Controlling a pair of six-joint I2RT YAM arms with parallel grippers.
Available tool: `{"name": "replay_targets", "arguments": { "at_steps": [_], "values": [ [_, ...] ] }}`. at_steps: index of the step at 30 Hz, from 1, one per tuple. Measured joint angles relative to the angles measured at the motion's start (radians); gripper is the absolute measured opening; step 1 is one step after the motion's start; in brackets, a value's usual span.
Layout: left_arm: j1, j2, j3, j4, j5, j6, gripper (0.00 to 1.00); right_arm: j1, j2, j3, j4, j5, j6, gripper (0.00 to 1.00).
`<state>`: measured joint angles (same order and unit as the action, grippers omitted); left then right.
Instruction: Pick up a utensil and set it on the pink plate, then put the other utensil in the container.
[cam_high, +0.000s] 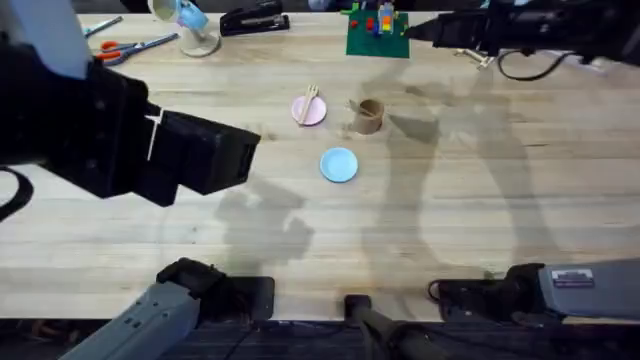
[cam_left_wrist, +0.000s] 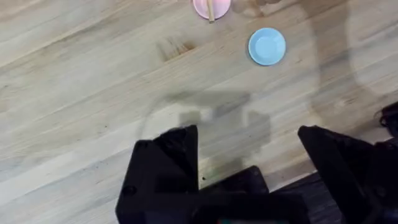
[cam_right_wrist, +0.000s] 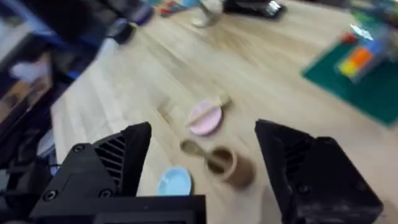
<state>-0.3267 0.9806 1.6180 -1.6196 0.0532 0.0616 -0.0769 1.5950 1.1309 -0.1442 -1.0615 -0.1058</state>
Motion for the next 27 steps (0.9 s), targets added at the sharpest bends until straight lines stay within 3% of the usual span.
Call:
{"name": "replay_targets", "arguments": {
  "at_steps": [6, 13, 22, 27],
  "values": [
    [0.000, 0.000, 0.000, 0.000, 0.000, 0.000, 0.975, 0.000, -0.195, 0.000, -0.353, 0.265, 0.009, 0.993],
    [0.000, 0.000, 0.000, 0.000, 0.000, 0.000, 0.974, 0.000, -0.405, 0.000, -0.634, 0.551, -0.044, 0.993],
    [0.000, 0.000, 0.000, 0.000, 0.000, 0.000, 0.974, 0.000, -0.626, 0.041, -0.879, 0.771, -0.077, 0.993],
    [0.000, 0.000, 0.000, 0.000, 0.000, 0.000, 0.975, 0.000, -0.719, 0.060, -0.932, 0.825, -0.090, 0.994]
  ]
}}
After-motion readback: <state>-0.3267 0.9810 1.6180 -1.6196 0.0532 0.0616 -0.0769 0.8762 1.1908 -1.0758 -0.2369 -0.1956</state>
